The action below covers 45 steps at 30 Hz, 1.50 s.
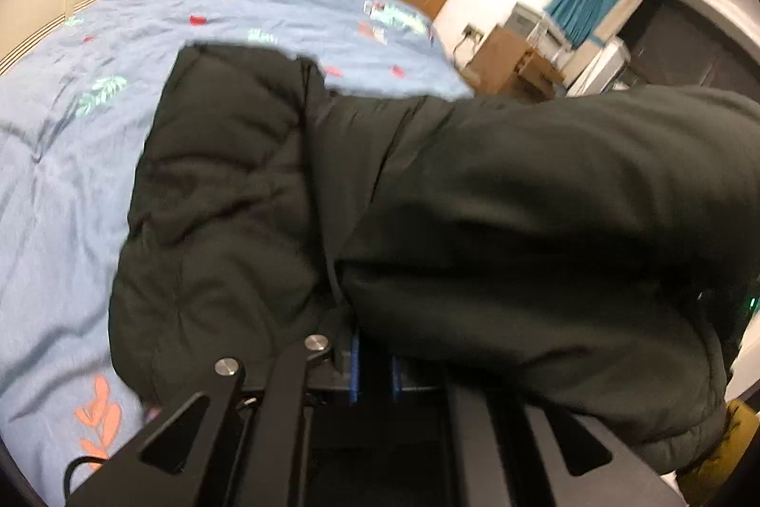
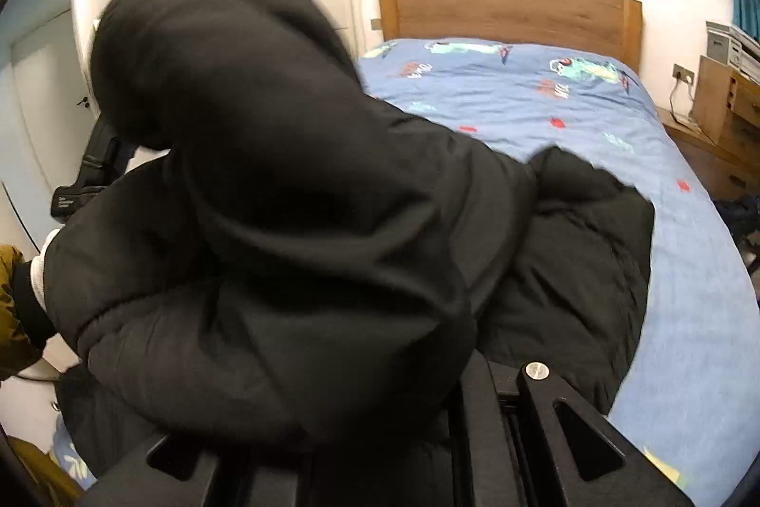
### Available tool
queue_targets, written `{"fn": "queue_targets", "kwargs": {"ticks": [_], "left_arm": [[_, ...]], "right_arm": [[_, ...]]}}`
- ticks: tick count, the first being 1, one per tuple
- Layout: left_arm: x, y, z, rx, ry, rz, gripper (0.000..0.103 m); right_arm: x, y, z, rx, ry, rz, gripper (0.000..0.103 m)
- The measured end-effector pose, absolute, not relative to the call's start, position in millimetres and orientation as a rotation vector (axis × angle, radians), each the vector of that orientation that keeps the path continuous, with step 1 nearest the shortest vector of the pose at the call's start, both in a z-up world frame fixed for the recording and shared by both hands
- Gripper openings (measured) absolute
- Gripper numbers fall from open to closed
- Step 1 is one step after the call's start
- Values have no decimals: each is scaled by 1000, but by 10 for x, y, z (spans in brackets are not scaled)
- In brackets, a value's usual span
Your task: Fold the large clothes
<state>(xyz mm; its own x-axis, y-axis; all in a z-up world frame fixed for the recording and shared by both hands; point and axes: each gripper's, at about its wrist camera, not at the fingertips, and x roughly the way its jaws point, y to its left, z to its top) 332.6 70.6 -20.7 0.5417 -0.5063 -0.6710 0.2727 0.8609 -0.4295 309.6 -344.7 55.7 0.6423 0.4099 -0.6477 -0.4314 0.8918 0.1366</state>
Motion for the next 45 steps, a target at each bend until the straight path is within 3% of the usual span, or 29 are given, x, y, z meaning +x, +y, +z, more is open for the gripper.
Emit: {"fn": "queue_targets", "kwargs": {"ticks": [10,13,15,17,19,20,22,29,34,39,45], "left_arm": [[3571,578,-597,-249,952,-411,8],[3596,584,-614,-251,944,-395,10],[3557,590,-598,-251,939,-379,10],[3500,619,-602,-243,937,-364,10],[3391,654,-588,-237,937,-342,17],[3324,680,-580,-237,934,-336,25],[3169,753,-550,-241,926,-320,32],[2767,977,-330,-242,915,-278,33],[2645,1051,160,-251,837,-266,34],[2875,801,673,-262,780,-326,35],[3090,261,877,-249,761,-412,35]], "right_arm": [[3459,-3612,44,-57,749,411,16],[3480,-3630,18,-58,741,409,24],[3480,-3669,10,-54,740,402,40],[3468,-3715,8,-49,742,396,47],[3452,-3785,1,-46,751,388,57],[3436,-3826,-9,-39,759,382,60],[3397,-3919,-35,-25,776,367,61],[3251,-4321,-22,22,811,296,61],[3122,-4333,380,14,760,277,62],[3145,-4046,891,15,691,317,65],[3314,-3559,1126,-6,667,372,66]]}}
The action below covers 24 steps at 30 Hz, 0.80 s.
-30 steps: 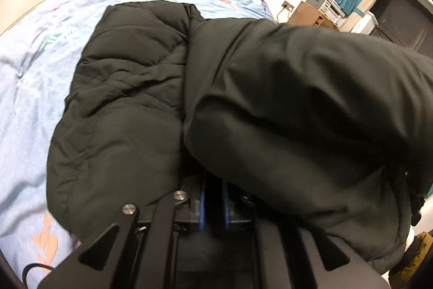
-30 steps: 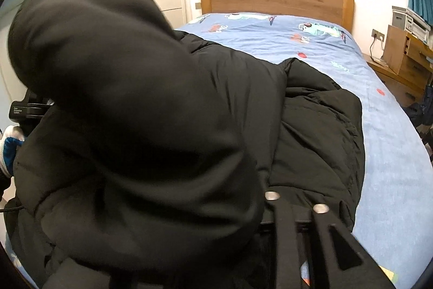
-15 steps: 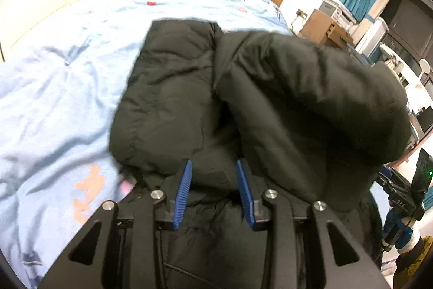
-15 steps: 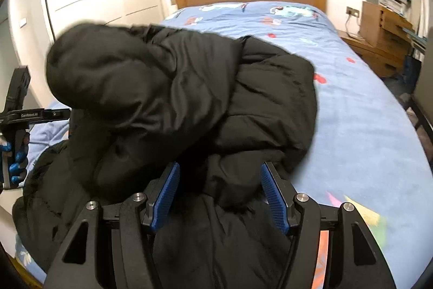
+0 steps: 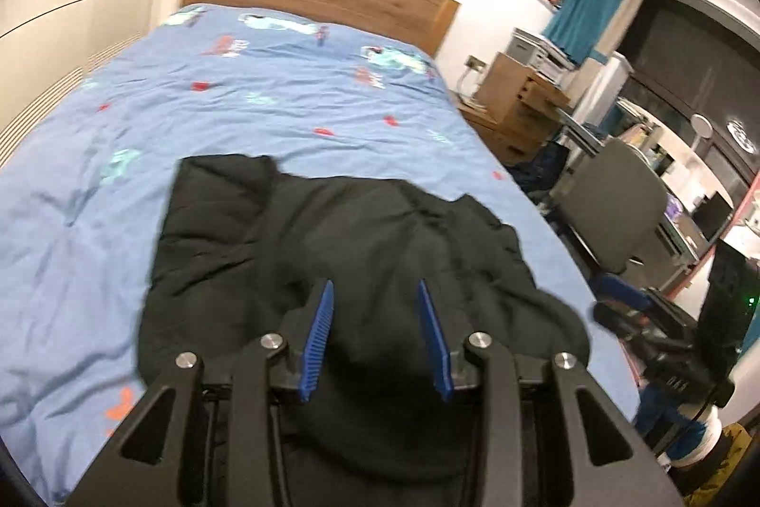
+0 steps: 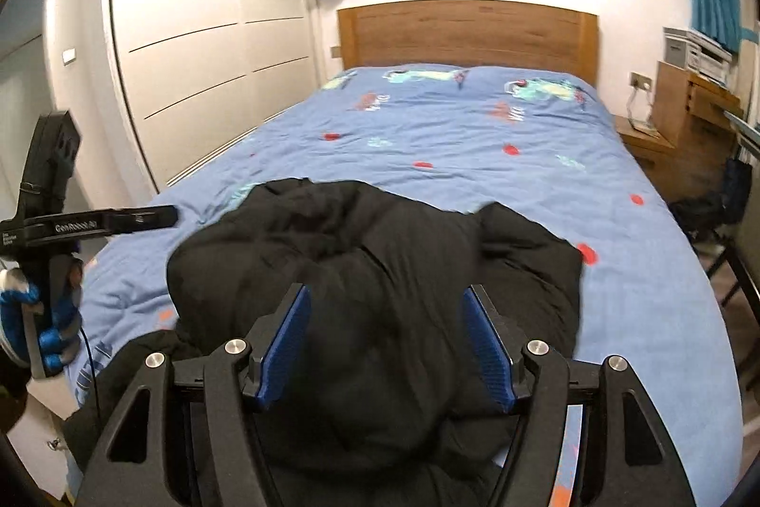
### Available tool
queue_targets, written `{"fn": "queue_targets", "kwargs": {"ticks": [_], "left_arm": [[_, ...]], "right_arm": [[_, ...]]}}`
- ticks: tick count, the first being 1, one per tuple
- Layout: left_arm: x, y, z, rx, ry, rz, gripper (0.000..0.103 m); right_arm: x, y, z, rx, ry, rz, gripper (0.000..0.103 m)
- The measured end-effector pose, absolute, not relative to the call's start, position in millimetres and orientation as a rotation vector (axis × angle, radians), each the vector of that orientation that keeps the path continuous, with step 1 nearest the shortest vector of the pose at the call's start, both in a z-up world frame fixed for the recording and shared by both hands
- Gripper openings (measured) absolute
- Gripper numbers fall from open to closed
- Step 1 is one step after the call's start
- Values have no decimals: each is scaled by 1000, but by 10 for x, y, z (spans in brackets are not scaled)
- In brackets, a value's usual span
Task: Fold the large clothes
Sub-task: 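Release the folded coat and open both grippers, then grasp the black coat bundle with both grippers and lift it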
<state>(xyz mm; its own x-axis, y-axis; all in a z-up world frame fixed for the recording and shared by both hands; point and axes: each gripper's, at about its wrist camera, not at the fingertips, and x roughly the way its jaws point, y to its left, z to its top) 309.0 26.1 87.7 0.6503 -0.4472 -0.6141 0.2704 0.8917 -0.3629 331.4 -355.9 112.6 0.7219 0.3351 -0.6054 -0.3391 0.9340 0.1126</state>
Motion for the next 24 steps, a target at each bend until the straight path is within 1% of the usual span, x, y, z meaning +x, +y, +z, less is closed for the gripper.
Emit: {"fn": "queue_targets", "kwargs": {"ticks": [4,8,10,14,15,18,24], "left_arm": [[3137,-39,724,-184,793,-436,36],[3152,-154,245,-151,888,-419,36],[3102,-154,-35,-140,931,-404,36],[3032,-146,-446,-128,958,-389,38],[3040,-180,-511,-109,959,-387,40],[3177,-296,-679,-52,975,-361,40],[3468,-416,-972,-55,999,-329,40]], "right_arm": [[3425,-3373,950,-47,718,390,66],[3357,-3334,620,-82,787,394,66],[3330,-3346,367,-105,837,394,65],[3306,-3366,-31,-137,901,393,66],[3313,-3366,-113,-148,907,390,67],[3421,-3356,-300,-155,925,369,69],[3653,-3293,-584,-165,942,318,71]]}}
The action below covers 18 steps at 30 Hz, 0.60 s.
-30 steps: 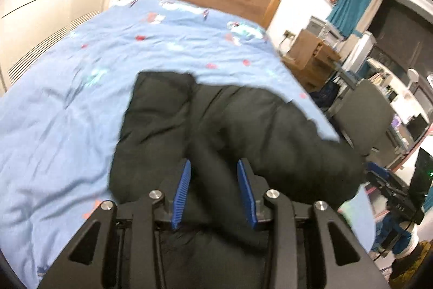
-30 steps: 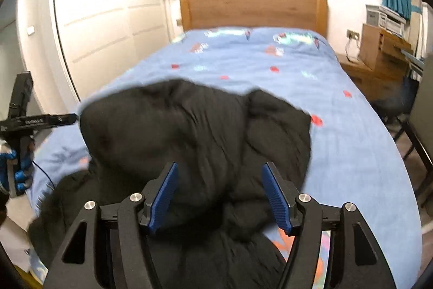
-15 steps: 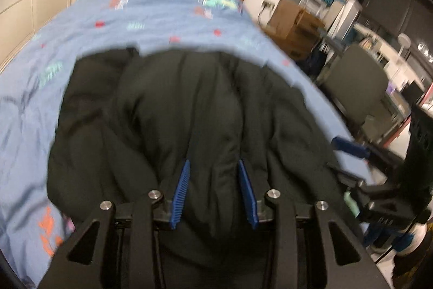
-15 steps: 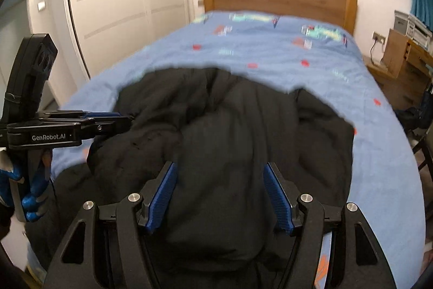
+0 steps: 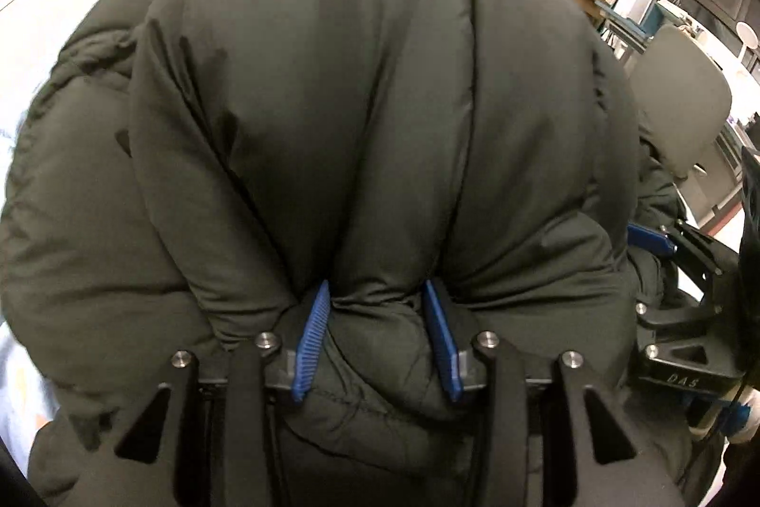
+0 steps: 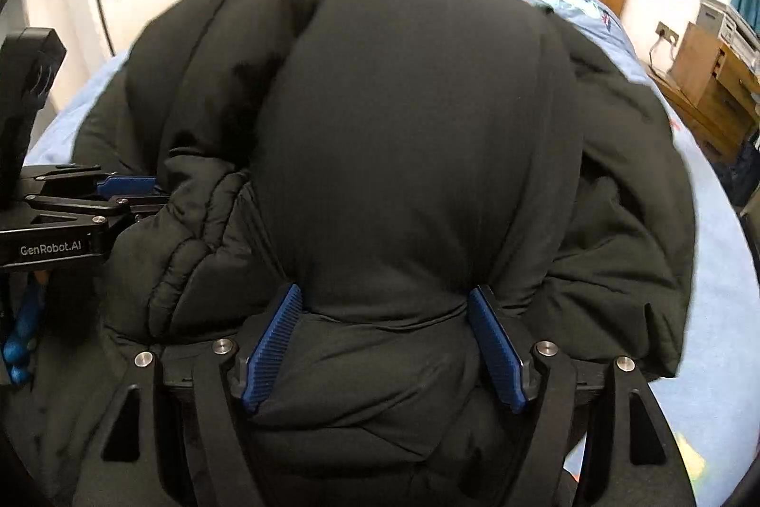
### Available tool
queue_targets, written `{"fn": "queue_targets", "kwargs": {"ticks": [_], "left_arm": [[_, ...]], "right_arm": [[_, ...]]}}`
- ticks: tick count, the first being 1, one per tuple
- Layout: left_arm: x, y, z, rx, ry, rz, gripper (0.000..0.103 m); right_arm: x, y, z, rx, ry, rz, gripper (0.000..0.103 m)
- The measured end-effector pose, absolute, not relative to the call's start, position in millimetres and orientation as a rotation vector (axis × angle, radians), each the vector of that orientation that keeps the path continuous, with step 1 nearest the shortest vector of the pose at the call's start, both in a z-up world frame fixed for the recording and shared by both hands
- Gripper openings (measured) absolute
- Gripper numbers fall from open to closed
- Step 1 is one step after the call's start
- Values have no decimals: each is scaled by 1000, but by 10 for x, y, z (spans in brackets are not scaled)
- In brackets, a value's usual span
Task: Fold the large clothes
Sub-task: 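Grasp the black coat bundle with both grippers and lift it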
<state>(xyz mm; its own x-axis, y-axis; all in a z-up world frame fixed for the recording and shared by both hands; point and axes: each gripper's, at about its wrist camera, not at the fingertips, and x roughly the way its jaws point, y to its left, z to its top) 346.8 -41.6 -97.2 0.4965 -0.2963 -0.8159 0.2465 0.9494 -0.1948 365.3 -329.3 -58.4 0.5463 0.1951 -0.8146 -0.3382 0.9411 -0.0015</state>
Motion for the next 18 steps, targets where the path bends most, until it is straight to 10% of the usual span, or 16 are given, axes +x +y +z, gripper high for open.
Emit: {"fn": "queue_targets", "kwargs": {"ticks": [18], "left_arm": [[3439,-257,86,-80,824,-275,48]], "right_arm": [[3467,-3423,311,-127,833,274,72]]}}
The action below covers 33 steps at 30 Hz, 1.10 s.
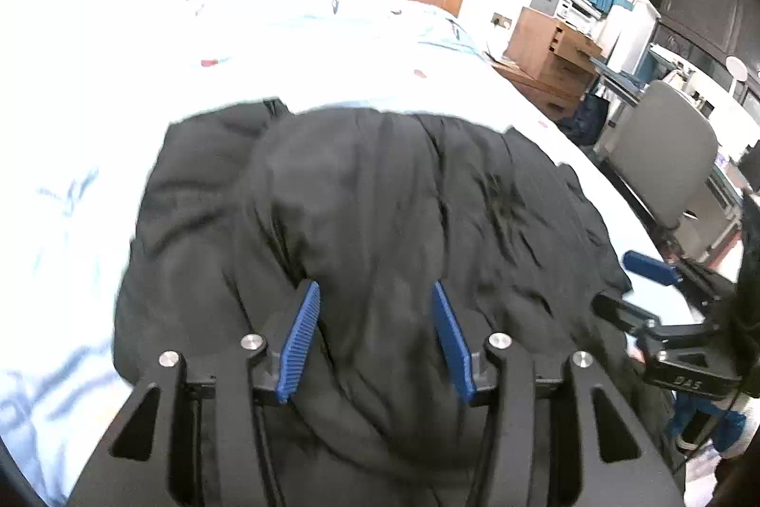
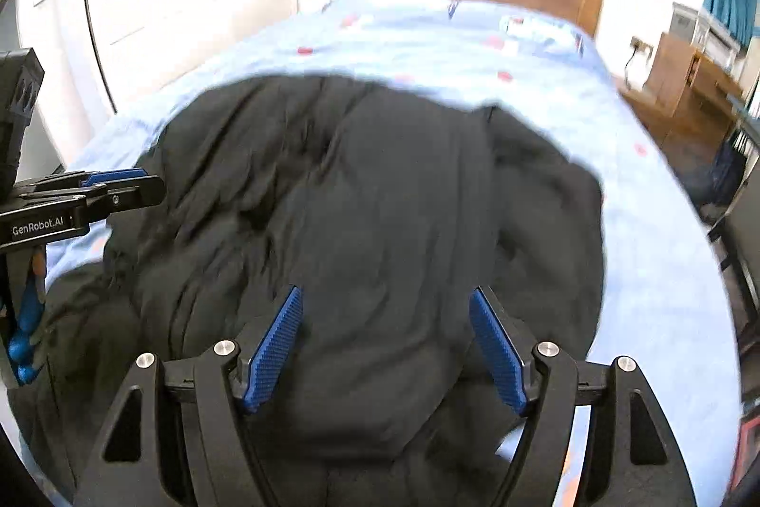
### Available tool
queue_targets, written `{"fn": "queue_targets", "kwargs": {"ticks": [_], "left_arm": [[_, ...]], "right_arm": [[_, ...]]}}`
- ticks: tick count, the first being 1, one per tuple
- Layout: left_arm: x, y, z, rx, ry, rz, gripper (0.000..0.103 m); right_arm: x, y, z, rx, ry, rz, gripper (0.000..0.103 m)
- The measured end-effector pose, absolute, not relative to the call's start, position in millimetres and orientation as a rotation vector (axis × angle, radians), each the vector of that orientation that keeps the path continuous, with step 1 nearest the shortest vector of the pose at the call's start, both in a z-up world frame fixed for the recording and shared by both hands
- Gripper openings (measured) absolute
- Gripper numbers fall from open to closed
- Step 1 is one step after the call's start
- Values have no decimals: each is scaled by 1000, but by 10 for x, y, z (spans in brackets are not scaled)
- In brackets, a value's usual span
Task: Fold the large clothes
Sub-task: 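Grasp the black coat bundle with both grippers and lift it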
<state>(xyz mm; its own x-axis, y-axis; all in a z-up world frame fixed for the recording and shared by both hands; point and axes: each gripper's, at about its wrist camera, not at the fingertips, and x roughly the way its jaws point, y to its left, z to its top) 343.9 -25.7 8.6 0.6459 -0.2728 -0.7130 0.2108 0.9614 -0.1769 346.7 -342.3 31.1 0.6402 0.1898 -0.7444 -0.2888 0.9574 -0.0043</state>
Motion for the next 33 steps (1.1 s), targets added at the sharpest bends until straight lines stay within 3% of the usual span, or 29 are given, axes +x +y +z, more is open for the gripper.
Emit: {"fn": "queue_targets", "kwargs": {"ticks": [3,12,24,28,33], "left_arm": [[3687,-342,-82,-62,883,-262,48],[3862,-360,-785,-53,951,-254,53],[3282,-328,-239,-81,874,-267,53],[3111,-467,-477,-15,965,-248,53],[2686,-473,-190,19,890,-207,53]], "right_arm": [[3674,-3401,324,-126,823,260,72],[4049,-3361,-326,-101,909,237,76],[3492,-3408,159,-76,861,256,76],[3169,-3371,15,-70,915,258,77],[2930,-3499,38,4,944,220,77]]}}
